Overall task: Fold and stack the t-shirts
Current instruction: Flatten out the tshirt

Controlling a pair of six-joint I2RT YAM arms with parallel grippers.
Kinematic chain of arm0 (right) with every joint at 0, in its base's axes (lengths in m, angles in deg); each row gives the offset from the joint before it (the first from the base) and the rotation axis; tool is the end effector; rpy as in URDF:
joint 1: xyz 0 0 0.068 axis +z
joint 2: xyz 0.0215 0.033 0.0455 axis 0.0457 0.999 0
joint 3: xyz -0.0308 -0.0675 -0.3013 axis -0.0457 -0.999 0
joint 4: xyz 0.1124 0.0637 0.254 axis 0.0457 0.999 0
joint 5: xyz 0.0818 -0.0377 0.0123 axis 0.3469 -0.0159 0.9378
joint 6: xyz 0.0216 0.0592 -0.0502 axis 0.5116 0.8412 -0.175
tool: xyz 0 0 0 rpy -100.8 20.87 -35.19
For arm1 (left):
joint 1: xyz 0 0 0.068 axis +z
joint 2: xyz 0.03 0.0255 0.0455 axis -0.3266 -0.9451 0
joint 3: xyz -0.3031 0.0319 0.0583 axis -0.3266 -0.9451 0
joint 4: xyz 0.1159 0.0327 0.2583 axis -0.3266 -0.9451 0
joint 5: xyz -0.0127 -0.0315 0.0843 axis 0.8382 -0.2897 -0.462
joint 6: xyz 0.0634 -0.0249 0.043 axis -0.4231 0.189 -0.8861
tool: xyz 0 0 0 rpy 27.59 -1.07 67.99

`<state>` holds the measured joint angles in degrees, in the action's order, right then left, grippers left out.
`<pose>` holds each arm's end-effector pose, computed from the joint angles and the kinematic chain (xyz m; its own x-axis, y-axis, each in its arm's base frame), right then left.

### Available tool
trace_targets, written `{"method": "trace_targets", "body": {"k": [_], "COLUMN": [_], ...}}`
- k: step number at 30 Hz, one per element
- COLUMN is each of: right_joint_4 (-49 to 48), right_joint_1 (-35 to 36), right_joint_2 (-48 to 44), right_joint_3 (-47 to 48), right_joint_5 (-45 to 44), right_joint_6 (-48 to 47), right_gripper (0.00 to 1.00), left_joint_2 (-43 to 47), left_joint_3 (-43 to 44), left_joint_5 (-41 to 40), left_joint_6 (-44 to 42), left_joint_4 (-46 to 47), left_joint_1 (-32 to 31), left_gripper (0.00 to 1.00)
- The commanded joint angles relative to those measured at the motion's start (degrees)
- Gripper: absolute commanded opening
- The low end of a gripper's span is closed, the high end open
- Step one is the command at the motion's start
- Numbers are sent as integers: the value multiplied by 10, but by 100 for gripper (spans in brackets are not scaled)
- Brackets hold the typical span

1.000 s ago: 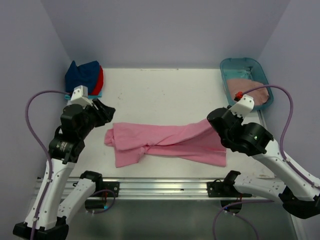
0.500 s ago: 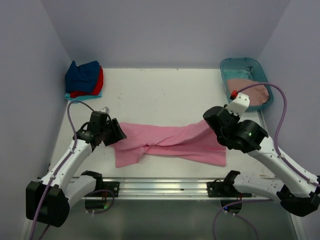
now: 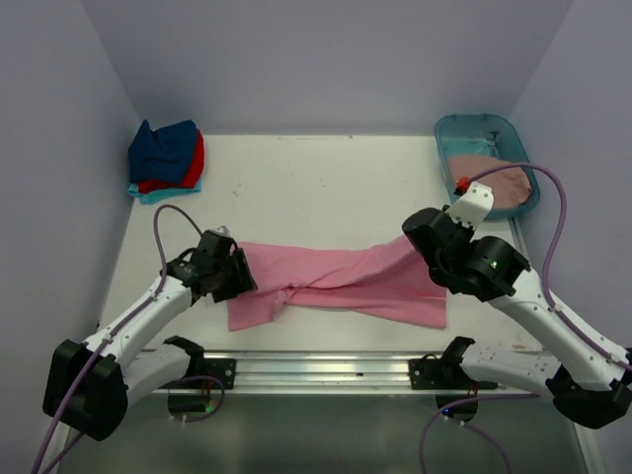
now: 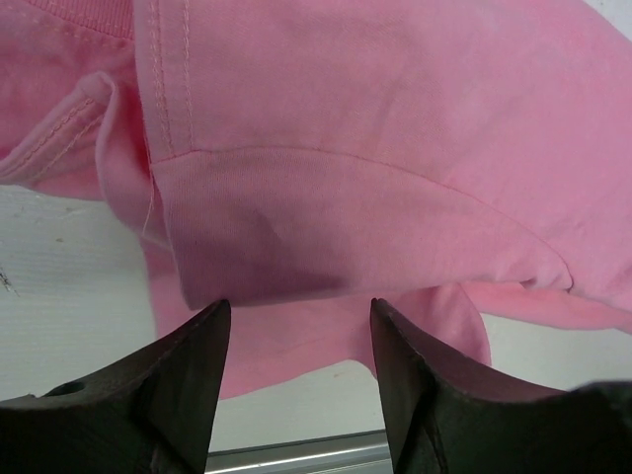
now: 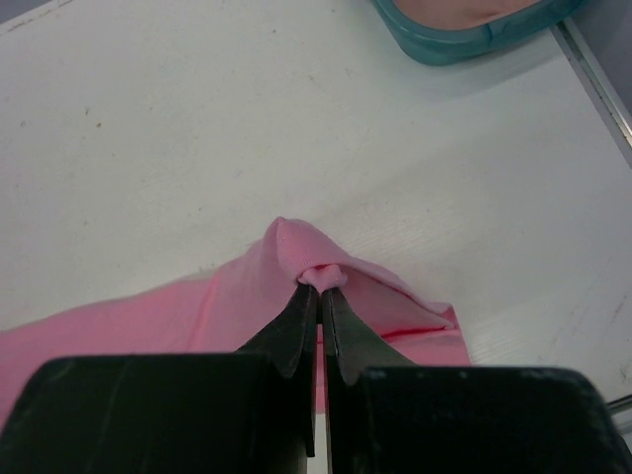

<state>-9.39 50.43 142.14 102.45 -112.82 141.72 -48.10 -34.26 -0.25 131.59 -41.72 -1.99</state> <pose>0.1600 0.0935 0.4045 -0.3820 0.3130 -0.8696 0.3666 0.9150 0.1683 0.1881 -0.0752 0.1835 -0.8526 -0.4117 -0.3218 -0.2961 0.8881 -0.3516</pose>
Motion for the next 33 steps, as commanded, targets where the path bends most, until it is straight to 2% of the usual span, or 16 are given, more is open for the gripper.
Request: {"method": "trace_targets", "body": {"k": [1,10,15,16,18,19,20,22,26,30,33], "right_joint_4": [-21,-30,-39,-39,-39,-39,-39,-39,-38,-36,-43], "right_joint_1": [-9,-25,-32,-33,-34,-34,-35,-35,-36,-39,-39], "right_joint_2": [-7,-11,-19,-19,-22,-23,-25,-32,-38,-39,-35], "right_joint_3": [0,-11,-17,-20,-22,-24,-25,-30,-33,-37,-40], "right_joint_5": [-16,0,6,8,10,10,10,10,9,10,13], "right_joint_6": [-4,-13,-19,-19,-20,-20,-20,-20,-22,-22,-23], "right_gripper": [0,0,0,0,0,0,0,0,0,0,0], "left_joint_2": [13,-2,-16,-18,-19,-19,-23,-41,-58,1,35], "left_joint_3": [0,14,6,4,-9,-12,-16,-16,-2,42,71], "left_joint_5": [-49,-116,-105,-100,-81,-77,-77,-75,-55,-94,-155], "left_joint_6": [35,56,54,51,47,37,37,28,24,38,43], "left_joint_4": [-10,-31,0,10,48,64,80,92,91,53,48], "left_joint_1": [-16,-25,-25,-25,-25,-25,-25,-25,-25,-53,-56], "left_gripper": [63,73,72,70,52,41,20,2,0,0,0]}}
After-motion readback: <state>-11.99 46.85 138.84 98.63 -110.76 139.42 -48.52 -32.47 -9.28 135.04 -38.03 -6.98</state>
